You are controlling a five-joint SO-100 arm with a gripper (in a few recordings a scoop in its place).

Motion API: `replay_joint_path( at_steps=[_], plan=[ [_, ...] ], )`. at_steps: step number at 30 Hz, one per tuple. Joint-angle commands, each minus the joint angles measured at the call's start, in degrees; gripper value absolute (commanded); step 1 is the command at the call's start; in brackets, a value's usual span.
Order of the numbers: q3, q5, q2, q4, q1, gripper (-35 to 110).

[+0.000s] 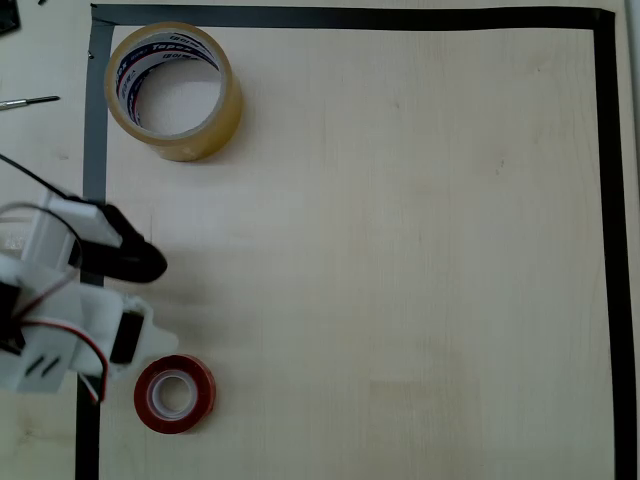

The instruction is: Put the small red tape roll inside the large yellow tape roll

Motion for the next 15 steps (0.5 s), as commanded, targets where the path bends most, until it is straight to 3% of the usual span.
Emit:
replay_joint_path(
  at_steps=[1,15],
  plan=[
    [-4.66,-1.41,-0.09,-0.44,2.2,19],
    [-4.57,-4.83,-3.6,-0.53,9.93,22]
  ],
)
